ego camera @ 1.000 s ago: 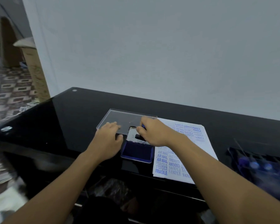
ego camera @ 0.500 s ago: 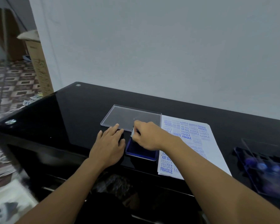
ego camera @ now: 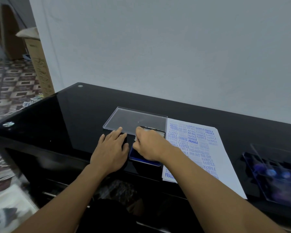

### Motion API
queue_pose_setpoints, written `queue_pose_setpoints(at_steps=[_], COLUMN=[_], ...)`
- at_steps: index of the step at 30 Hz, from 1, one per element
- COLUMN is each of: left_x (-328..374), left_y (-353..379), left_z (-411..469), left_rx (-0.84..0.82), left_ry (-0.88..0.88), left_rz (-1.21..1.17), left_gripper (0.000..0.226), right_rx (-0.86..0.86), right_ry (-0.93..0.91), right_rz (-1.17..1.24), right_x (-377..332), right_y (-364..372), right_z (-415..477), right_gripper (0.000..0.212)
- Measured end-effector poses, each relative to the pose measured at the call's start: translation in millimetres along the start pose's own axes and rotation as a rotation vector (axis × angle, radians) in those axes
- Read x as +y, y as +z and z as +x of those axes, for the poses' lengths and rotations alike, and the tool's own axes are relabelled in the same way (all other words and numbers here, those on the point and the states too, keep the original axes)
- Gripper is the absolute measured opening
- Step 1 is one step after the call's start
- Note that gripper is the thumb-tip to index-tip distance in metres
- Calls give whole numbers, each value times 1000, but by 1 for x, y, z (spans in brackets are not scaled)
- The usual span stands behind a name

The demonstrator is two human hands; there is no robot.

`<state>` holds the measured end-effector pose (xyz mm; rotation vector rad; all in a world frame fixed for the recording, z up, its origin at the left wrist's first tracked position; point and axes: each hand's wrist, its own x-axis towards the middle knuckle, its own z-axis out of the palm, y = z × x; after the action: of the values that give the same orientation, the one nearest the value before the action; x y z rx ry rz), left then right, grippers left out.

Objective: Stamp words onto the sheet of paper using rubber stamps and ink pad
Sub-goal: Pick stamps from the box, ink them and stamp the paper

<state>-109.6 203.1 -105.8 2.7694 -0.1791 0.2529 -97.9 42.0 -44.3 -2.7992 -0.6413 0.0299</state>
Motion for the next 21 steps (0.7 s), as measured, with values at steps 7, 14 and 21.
queue_pose_setpoints(at_steps=[7, 14, 21], left_x=[1, 1, 0], left_y=[0, 0, 1], left_z=[-1, -1, 0], left_rx=[13, 15, 12], left_ry=[-2, 4, 4], left_rz=[-14, -14, -1], left_gripper=[48, 46, 47], right_rx=[56, 75, 54], right_ry=[3, 3, 8], right_rz=[3, 10, 17], right_x=[1, -1, -2], right_y=[6, 7, 5], right_z=[-2, -3, -2], right_gripper=[15, 14, 13])
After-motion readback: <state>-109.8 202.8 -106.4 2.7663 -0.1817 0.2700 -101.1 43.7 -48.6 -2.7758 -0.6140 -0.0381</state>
